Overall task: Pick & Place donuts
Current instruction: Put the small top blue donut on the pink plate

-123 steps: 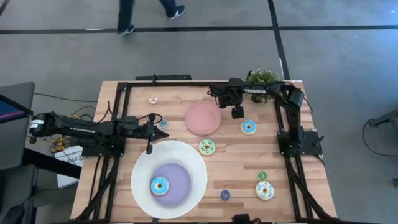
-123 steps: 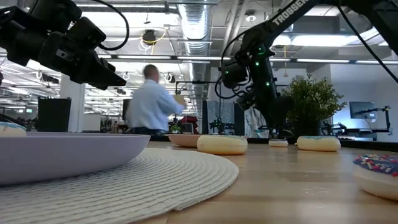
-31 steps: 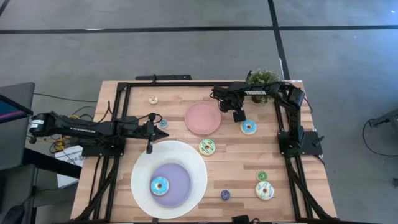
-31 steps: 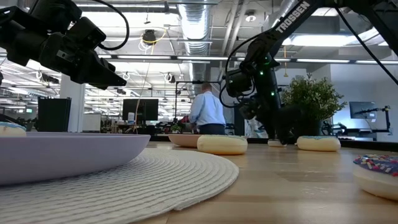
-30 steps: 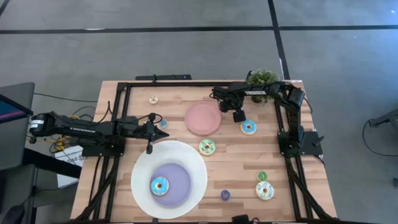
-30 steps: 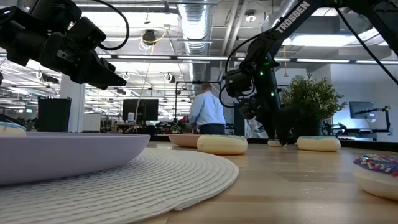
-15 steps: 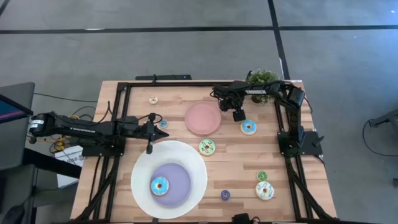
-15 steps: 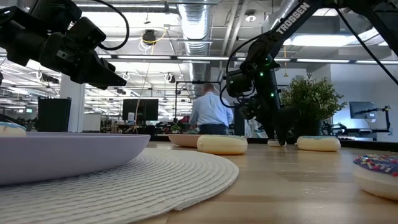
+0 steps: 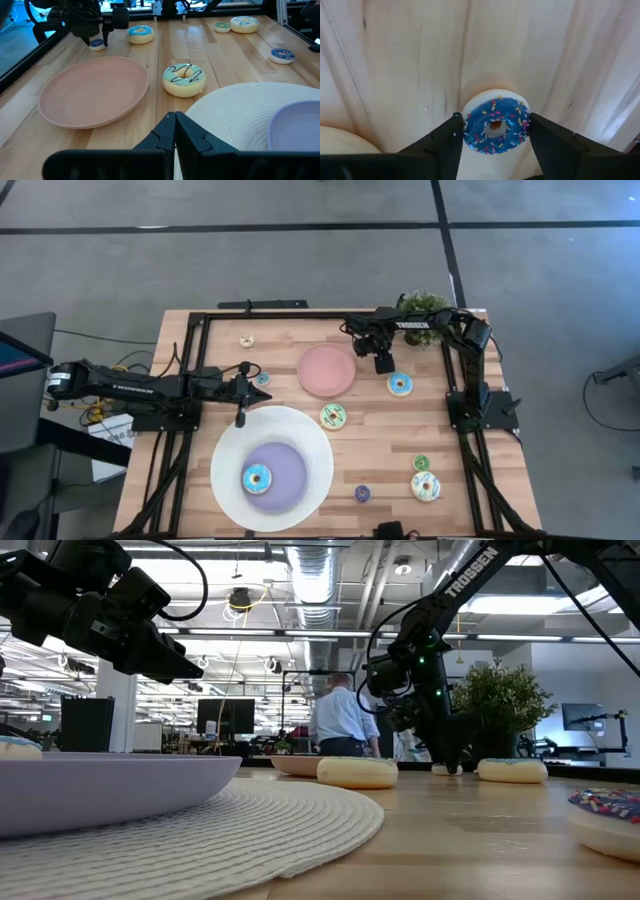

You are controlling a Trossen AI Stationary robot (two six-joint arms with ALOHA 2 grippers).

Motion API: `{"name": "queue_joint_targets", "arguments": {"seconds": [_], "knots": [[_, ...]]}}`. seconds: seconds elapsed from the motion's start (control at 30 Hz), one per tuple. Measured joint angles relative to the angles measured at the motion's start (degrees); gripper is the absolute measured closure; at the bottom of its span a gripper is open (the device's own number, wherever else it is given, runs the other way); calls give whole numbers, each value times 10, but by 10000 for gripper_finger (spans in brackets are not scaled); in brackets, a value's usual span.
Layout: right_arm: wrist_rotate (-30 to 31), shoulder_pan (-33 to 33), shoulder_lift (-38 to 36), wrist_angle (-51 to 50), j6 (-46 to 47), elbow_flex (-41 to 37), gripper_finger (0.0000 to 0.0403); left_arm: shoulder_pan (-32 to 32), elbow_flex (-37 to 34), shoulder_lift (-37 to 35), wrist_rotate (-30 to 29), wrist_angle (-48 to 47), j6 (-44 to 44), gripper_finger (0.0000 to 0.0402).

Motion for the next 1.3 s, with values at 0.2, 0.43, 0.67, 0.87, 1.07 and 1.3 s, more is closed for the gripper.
{"name": "queue_joint_targets", "arguments": {"seconds": [0.2,0.43,0.67,0.87,1.07,1.3], "knots": [[0,2,0,3,0,0,219,0,0,0,0,0,0,401],[1,2,0,3,17,0,225,0,0,0,0,0,0,401],[6,14,-7,1,106,1,220,0,0,0,0,0,0,401],[3,26,-36,-38,163,47,219,0,0,0,0,0,0,401],[-71,48,-80,11,249,92,219,0,0,0,0,0,-1,401],[-86,78,-83,118,346,121,219,0,0,0,0,0,-4,401]]}}
